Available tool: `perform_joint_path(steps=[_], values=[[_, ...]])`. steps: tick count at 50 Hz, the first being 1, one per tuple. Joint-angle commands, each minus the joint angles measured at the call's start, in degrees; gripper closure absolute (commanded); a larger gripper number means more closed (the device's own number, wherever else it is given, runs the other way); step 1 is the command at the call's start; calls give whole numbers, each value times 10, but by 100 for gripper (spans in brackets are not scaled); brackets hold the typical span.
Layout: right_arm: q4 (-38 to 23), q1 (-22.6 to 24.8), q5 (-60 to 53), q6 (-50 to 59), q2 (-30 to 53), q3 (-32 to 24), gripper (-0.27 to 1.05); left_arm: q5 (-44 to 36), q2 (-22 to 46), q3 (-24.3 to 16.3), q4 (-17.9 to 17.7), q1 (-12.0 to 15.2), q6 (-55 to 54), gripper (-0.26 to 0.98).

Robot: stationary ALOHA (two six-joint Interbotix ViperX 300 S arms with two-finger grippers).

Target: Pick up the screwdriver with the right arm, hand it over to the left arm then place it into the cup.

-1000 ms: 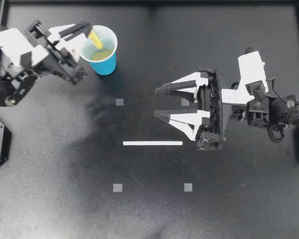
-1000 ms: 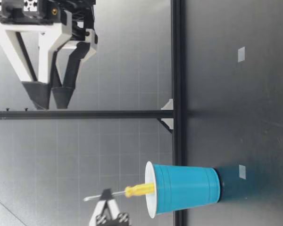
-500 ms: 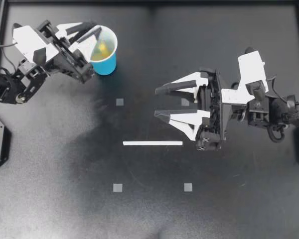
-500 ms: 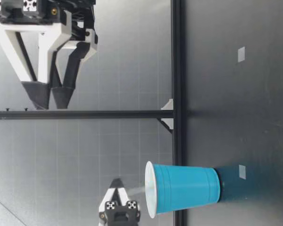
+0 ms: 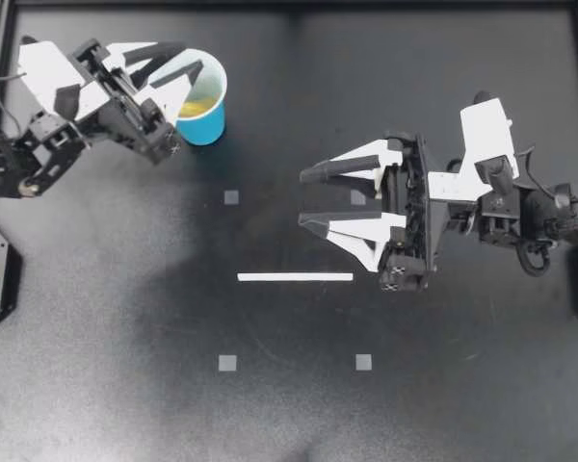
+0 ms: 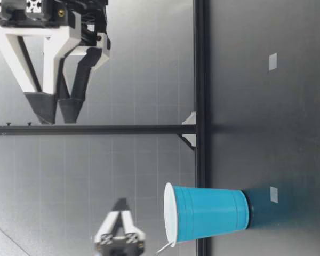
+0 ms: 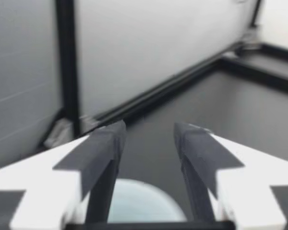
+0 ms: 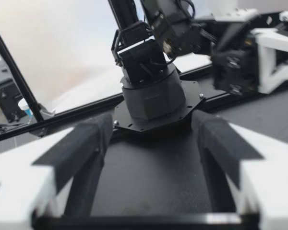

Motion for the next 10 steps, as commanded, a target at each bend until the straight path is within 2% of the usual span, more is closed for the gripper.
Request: perform_joint_path(steps=[1,10], values=[[-1,1,-4,-1,-14,-5,9,16,-33,-4,22,-18,-4,23],[-2,1,4,-4,-15,1,9,62,-76,1,55,-70,-4,23]])
